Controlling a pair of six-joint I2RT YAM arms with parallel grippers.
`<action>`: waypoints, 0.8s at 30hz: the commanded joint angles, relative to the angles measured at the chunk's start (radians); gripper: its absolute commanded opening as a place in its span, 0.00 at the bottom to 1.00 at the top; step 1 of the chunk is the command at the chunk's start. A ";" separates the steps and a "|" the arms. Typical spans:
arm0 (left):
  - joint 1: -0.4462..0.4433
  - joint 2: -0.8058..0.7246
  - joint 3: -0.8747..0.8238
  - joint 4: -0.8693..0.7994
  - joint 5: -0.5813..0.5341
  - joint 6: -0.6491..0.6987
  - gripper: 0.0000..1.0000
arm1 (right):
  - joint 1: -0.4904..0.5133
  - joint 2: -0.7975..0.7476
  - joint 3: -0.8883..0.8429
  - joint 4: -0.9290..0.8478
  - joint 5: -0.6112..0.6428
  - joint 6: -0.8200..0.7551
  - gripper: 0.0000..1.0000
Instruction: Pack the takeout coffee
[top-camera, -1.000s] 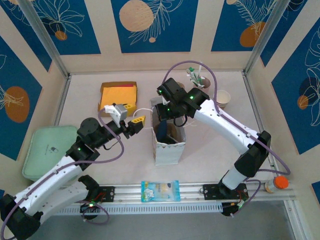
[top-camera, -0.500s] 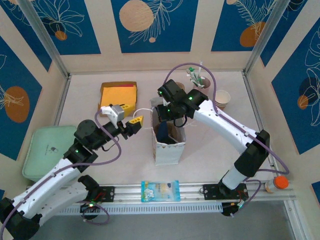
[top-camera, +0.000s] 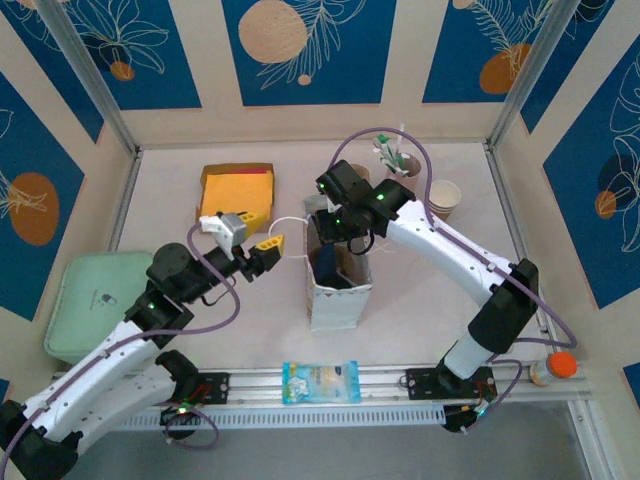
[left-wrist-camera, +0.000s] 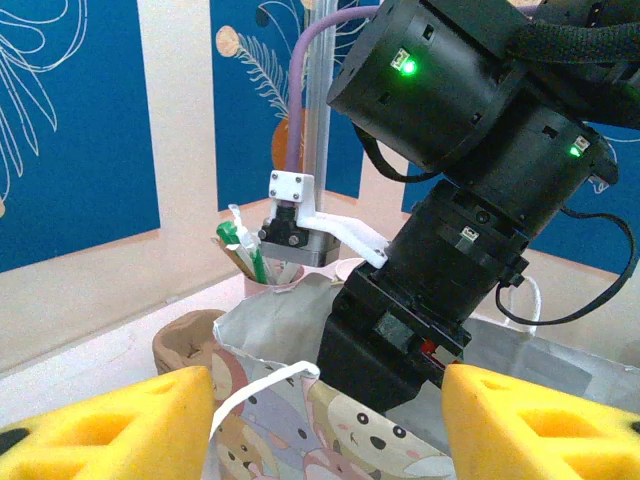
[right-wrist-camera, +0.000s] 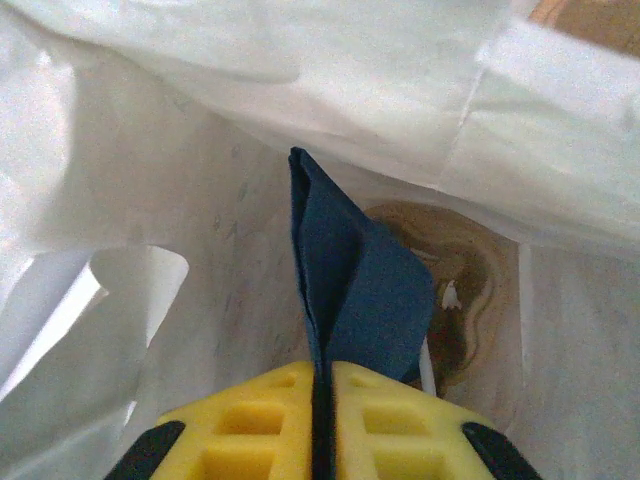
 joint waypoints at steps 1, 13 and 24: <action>-0.009 -0.016 -0.007 -0.011 -0.020 -0.010 0.62 | -0.005 0.015 -0.017 -0.004 -0.024 0.013 0.17; -0.009 -0.024 -0.004 -0.013 -0.031 -0.009 0.63 | 0.008 -0.002 0.044 -0.037 -0.021 0.005 0.30; -0.009 -0.040 0.008 -0.028 -0.038 0.000 0.65 | 0.031 -0.042 0.143 -0.068 -0.022 -0.009 0.37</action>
